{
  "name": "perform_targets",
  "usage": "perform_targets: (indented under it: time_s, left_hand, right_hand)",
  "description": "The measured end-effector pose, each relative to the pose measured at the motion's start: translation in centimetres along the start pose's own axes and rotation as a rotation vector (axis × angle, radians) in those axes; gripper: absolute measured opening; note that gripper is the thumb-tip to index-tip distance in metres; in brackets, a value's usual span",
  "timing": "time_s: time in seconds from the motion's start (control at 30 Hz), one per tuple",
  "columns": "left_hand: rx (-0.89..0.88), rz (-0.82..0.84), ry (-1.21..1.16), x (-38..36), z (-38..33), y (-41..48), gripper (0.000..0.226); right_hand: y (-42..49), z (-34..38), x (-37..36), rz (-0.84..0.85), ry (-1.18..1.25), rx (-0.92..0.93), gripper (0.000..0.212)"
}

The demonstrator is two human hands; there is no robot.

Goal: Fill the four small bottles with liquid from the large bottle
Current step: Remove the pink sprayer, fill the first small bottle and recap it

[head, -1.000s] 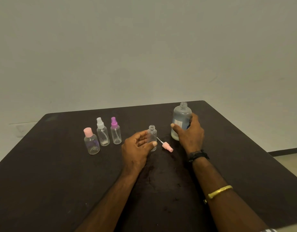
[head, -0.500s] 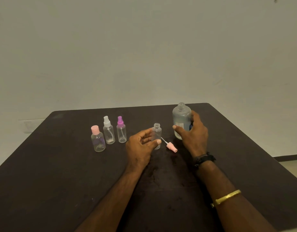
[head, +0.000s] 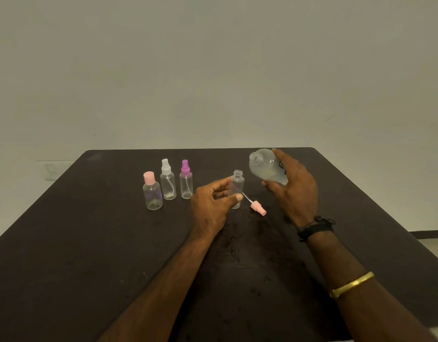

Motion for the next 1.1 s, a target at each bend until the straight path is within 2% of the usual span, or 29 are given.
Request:
perform_targets:
  time_s: [0.83,1.1]
  left_hand:
    - [-0.031,0.048,0.029,-0.02,0.49,-0.06,0.049]
    - [-0.033,0.053,0.022,-0.02,0.51,-0.1,0.05]
  right_hand:
    - [0.23,-0.92,0.49,-0.04,-0.211,0.226,0.074]
    - [0.39,-0.87,0.42,-0.055,-0.23,0.256,0.066]
Point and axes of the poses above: each hand's wrist, its own y-axis towards the middle knuckle, its own x-axis out of the back of the hand, z = x × y, the point moved 2 cm from there along y, towards the middle knuckle, and after that the axes turned 2 degrees about y, right-handed, at the moved point
